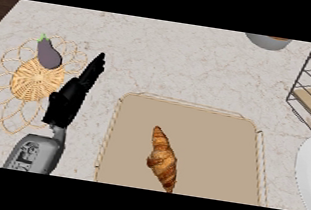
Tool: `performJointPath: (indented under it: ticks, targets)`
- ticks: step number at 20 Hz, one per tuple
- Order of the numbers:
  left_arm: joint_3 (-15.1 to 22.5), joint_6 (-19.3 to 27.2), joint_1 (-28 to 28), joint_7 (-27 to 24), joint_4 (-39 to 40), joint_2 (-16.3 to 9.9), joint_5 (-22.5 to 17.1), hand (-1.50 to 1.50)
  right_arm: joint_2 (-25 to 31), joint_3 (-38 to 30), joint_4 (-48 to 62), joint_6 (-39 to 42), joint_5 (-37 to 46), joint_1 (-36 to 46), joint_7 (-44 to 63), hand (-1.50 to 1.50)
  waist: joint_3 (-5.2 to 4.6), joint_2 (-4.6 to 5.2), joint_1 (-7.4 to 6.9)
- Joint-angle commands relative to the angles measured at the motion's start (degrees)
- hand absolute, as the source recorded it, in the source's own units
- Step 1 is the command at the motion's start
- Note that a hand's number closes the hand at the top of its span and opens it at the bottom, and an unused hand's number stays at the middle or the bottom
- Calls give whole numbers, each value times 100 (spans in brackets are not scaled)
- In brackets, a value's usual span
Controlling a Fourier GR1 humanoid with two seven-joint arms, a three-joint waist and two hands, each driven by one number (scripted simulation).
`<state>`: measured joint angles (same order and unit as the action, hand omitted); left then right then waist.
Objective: Pick the bell pepper from the tray and place it in the tiered shelf
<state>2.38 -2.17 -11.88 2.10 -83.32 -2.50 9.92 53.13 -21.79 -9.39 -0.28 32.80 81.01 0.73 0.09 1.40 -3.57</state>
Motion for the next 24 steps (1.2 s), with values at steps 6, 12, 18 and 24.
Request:
performJointPath:
  ticks: [6,12,18,24]
  targets:
    - [35,113,-55,33,7,78,80,0,929,-525,-59,-274,-383,459,830,-150,2,9,1]
    - [-60,24,131,-277,164,-28,12,0,1785,-263,164,522,-70,413,1566,-150,-2,20,58]
    - [-69,26,-63,-39,13,-32,1,0,2438,-110,239,1542,89,272,1556,-150,17,30,69]
    - [-39,39,117,-153,20,11,-2,0,3094,-148,329,2426,64,-14,998,-150,38,9,155]
